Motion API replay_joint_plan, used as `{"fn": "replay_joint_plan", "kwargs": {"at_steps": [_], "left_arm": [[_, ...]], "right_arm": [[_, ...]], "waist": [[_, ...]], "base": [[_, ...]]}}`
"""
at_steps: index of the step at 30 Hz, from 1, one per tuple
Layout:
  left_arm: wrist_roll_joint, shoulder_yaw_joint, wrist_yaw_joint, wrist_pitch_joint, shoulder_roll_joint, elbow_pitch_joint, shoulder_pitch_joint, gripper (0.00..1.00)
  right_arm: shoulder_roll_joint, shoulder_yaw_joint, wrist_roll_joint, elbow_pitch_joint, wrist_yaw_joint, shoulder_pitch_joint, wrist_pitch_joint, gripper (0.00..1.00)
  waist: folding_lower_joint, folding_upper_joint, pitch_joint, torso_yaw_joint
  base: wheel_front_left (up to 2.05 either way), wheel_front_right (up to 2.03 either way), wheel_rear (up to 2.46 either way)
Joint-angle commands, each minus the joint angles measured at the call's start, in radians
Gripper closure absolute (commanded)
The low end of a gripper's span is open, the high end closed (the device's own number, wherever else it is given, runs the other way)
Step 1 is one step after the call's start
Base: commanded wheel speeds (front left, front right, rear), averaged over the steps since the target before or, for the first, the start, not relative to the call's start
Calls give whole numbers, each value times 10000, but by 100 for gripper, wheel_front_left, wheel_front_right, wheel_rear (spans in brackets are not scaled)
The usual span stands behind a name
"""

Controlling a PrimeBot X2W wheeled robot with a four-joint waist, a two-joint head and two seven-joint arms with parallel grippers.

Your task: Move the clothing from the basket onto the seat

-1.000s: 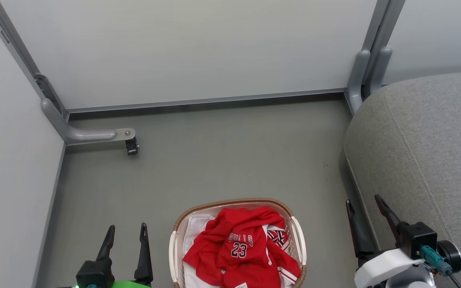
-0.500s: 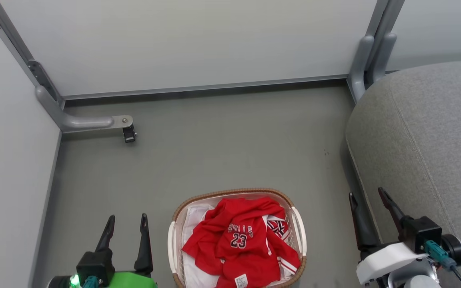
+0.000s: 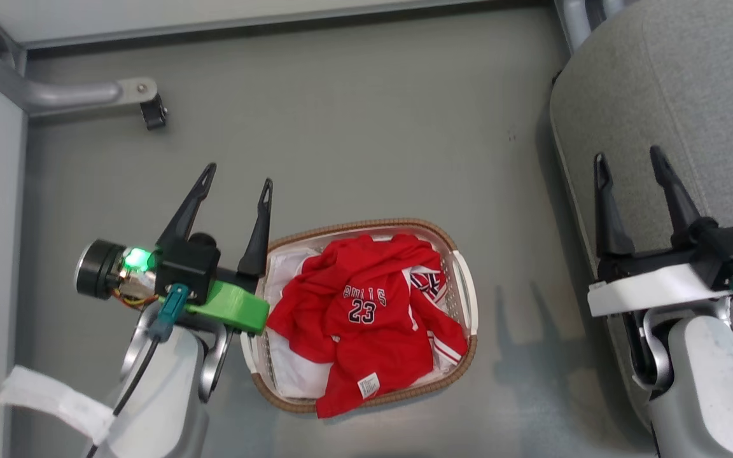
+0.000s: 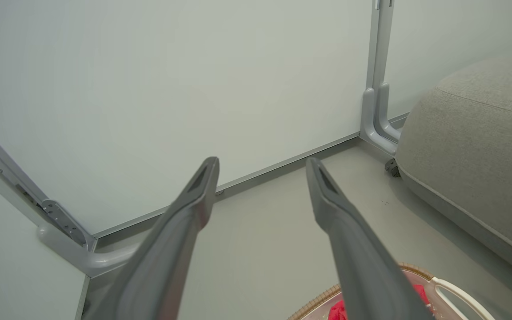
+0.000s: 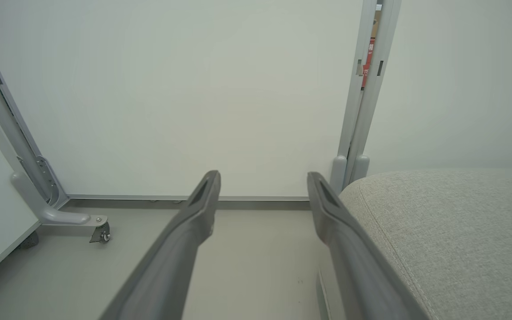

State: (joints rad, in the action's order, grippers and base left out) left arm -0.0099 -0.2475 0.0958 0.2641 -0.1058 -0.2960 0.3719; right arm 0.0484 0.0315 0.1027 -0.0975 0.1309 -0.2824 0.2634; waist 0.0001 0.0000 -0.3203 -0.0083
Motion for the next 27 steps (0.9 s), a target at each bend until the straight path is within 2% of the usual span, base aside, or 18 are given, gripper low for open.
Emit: {"fn": "replay_joint_plan", "kwargs": {"at_steps": [1,6,13,21,27], "left_arm": [[130,-143,67,6,-69,-271,537,0],[319,-827,211,9,39,-1413,1836,0],[606,-2085,342,8,-88,-3853,2948,0],[545,-3146,346,-61,-72,-6093,4043,0],[437,-3184,219,-33,-170,-7063,4735,0]], "right_arm": [[36,90,9,99,-3,-358,20,0],[31,265,209,334,-3,-1118,20,0],[36,67,535,561,-3,-1725,20,0],[31,-63,754,843,-3,-1965,19,0],[31,-223,896,820,-3,-1987,18,0]], "waist": [[-1,0,-2268,-706],[-1,0,-3406,-994],[-1,0,-4420,-1496],[-1,0,-5016,-1981],[-1,0,-5162,-2195]], "base": [[0,0,0],[0,0,0],[0,0,0],[0,0,0],[0,0,0]]}}
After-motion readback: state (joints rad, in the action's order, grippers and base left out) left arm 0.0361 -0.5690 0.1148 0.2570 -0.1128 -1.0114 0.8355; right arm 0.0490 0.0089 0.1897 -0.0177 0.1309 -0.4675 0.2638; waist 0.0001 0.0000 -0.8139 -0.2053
